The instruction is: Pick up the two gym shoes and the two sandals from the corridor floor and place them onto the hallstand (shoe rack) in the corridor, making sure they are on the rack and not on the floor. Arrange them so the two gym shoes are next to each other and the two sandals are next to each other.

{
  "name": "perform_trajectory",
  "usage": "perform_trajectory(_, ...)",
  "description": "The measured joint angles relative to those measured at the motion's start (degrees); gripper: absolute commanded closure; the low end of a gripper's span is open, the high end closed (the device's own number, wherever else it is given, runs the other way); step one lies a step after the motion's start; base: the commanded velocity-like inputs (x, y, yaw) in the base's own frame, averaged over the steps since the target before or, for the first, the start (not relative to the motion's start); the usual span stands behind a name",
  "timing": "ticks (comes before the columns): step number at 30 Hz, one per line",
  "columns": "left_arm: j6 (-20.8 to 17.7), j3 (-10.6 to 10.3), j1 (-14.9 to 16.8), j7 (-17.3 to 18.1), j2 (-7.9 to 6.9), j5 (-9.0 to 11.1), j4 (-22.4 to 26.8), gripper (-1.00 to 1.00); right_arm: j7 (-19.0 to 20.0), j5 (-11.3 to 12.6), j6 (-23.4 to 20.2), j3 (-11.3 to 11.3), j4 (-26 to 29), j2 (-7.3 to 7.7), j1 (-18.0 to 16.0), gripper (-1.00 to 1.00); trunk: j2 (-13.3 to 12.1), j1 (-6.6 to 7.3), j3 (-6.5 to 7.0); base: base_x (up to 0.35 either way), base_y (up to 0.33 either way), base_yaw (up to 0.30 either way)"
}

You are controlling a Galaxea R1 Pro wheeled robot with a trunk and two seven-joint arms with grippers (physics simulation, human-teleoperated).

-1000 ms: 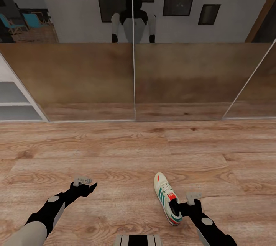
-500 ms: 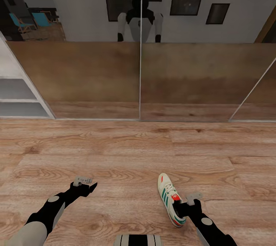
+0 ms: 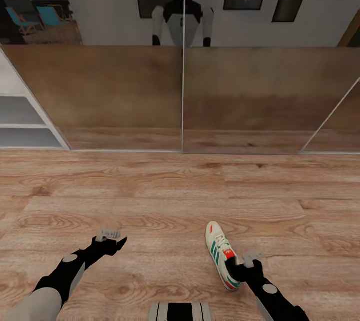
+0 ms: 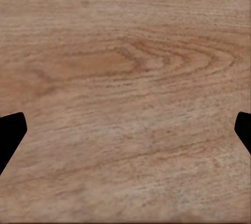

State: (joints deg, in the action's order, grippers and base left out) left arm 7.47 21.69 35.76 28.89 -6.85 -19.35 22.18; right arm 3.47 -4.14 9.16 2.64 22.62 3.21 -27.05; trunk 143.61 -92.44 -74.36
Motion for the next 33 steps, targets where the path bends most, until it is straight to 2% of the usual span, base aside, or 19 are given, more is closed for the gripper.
perform_trajectory(10, 0.0, 0.0, 0.1, 0.0, -0.01, 0.0, 0.0, -1.00, 0.0, 0.0, 0.0, 0.0, 0.0, 0.01, 0.0, -1.00, 0.1, -0.26, -3.05, 0.000, 0.000, 0.000)
perform_trajectory(20, -0.6, 0.0, 0.7, -0.1, 0.10, 0.5, 2.3, -1.00, 0.0, 0.0, 0.0, 0.0, 0.0, 0.01, 0.0, -1.00, 0.1, -0.25, -3.37, 0.000, 0.000, 0.000)
perform_trajectory(31, -7.4, -0.1, 0.9, 0.5, 0.60, 1.8, 9.4, -1.00, 0.0, 0.0, 0.0, 0.1, 0.0, -0.04, 0.0, -1.00, 0.1, -0.25, -3.40, 0.000, 0.000, 0.000)
perform_trajectory(33, -8.6, -0.1, 0.7, 0.9, 0.87, 1.8, 11.1, -1.00, 0.0, 0.0, 0.0, 0.0, 0.0, -0.04, 0.0, -1.00, 0.2, -0.31, -3.84, 0.000, 0.000, 0.000)
